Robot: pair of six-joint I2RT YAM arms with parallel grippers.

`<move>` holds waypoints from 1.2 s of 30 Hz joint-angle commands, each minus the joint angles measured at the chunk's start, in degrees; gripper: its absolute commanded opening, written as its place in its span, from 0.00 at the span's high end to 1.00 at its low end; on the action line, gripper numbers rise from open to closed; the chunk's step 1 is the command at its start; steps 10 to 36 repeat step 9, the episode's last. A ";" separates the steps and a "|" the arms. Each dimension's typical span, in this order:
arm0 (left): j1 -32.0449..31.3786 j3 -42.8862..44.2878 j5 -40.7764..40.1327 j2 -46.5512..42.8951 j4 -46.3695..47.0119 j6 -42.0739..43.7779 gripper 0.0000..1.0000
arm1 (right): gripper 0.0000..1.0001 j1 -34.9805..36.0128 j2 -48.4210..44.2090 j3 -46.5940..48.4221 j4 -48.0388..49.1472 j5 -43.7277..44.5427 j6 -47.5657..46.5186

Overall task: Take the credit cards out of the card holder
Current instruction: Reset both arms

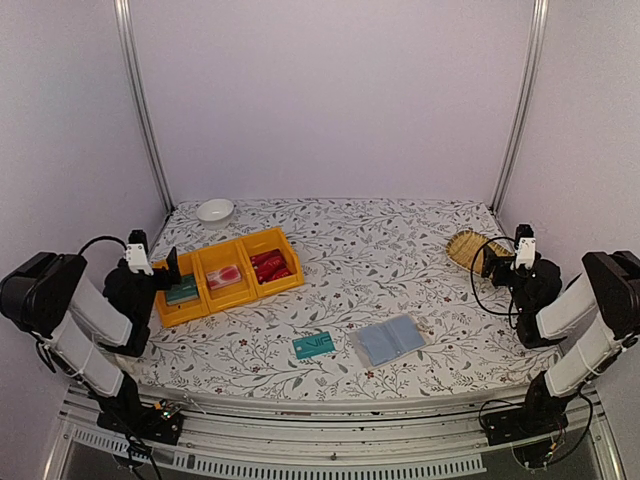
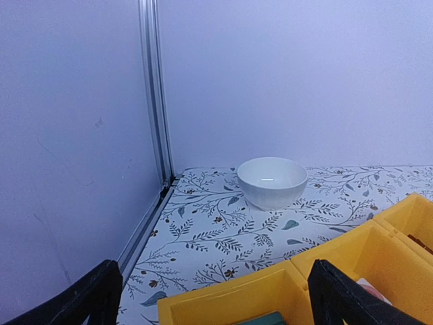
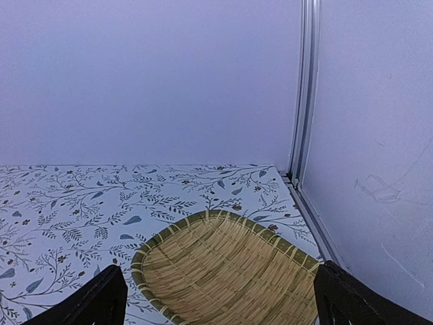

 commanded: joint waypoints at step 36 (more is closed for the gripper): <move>0.95 1.64 -1.58 -0.80 -1.03 -1.34 0.02 | 0.01 -0.29 -0.66 0.59 -0.78 1.71 1.06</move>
